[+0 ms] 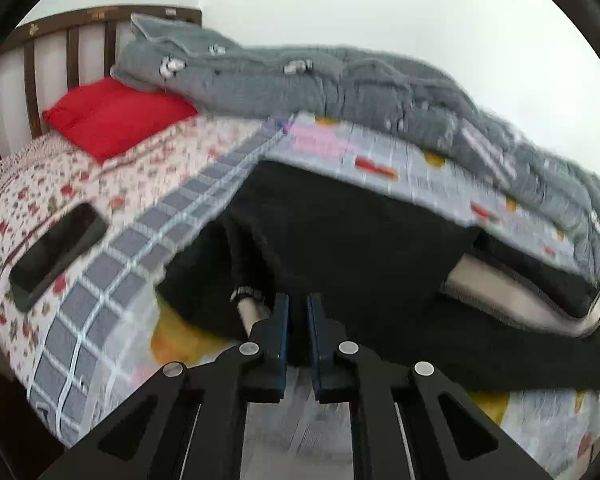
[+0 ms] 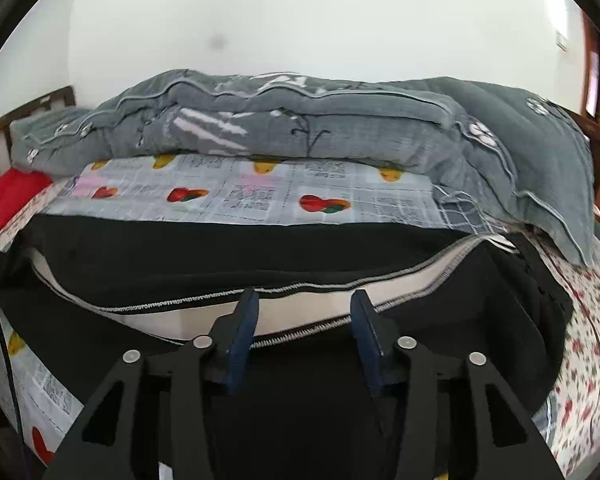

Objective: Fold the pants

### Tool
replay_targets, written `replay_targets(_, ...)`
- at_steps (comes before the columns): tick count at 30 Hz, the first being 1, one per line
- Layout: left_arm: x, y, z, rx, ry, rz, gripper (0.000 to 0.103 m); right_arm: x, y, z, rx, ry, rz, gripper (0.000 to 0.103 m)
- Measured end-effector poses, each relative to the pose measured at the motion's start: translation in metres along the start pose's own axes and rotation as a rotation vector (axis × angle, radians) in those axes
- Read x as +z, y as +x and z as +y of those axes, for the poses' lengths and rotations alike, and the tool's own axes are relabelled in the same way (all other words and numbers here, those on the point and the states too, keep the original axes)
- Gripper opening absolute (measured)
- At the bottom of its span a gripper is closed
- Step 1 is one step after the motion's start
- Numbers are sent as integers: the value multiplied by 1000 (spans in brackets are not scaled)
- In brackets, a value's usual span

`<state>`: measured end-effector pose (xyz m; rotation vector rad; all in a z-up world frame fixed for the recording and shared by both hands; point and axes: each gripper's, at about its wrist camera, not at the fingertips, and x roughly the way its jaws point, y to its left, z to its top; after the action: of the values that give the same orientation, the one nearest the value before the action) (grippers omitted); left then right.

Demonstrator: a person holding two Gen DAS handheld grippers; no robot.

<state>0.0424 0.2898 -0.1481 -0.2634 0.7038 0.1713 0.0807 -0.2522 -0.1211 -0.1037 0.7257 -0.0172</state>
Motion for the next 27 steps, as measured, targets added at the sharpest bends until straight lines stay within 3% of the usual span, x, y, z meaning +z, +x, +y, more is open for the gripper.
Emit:
replay_targets(2, 17, 2, 0, -11, -35, -30, 9, 5, 7, 3, 27, -31, 1, 48)
replay_targets(4, 35, 7, -4, 4, -46, -48, 9, 10, 11, 7, 75, -55, -4, 56)
replay_targets(6, 45, 9, -9, 6, -51, -71, 9, 18, 21, 14, 169, -87, -1, 64)
replay_targets(8, 52, 15, -13, 5, -55, -84, 9, 25, 32, 22, 245, -121, 13, 64)
replay_targets(15, 48, 32, -26, 11, -45, -52, 8, 35, 72, 78, 543, -299, 112, 69)
replay_targets(20, 38, 30, -32, 43, -31, -31, 8, 21, 81, 118, 650, -450, 186, 69)
replay_targets(21, 36, 29, -32, 50, -33, -26, 8, 16, 80, 124, 643, -482, 188, 65)
replay_targets(23, 33, 25, -29, 59, -53, -18, 8, 6, 81, 132, 599, -534, 188, 26)
replay_targets(24, 31, 23, -28, 61, -64, -18, 8, 1, 81, 133, 591, -549, 189, 12)
replay_targets(26, 25, 17, -24, 56, -86, -22, 9, 0, 77, 130, 561, -544, 157, 10)
replay_targets(27, 21, 13, -21, 50, -98, -21, 18, 2, 73, 128, 552, -532, 134, 10)
